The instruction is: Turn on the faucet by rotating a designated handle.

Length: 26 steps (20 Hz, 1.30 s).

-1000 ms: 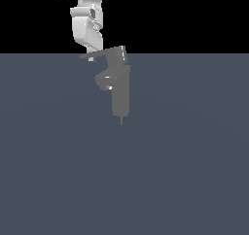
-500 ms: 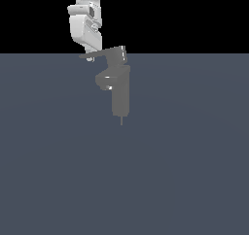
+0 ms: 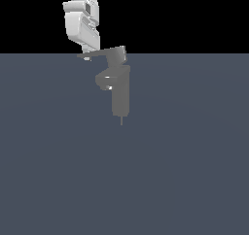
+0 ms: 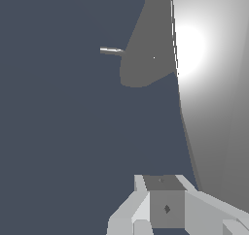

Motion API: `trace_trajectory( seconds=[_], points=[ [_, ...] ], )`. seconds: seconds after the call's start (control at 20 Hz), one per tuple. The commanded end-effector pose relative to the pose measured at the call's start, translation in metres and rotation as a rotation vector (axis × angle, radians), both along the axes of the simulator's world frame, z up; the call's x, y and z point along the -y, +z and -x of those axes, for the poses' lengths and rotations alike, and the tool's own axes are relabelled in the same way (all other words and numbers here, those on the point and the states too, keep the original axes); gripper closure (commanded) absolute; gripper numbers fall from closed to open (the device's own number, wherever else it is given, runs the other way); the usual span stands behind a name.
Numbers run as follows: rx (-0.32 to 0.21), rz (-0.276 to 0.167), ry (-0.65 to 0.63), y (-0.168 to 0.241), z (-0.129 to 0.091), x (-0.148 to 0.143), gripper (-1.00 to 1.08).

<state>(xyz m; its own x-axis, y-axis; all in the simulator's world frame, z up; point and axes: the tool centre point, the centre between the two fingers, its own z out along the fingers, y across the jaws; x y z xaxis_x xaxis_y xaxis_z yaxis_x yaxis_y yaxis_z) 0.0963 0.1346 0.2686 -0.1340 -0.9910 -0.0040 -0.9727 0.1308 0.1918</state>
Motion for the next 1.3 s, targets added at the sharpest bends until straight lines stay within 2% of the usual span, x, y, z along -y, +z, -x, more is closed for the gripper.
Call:
trace_trajectory(
  seconds=[0.0,1.25],
  points=[
    [-0.005,0.002,-0.002,0.001,0.007,0.001,1.08],
    [-0.005,0.002,-0.003,0.013,0.065,-0.009,1.08]
  ],
)
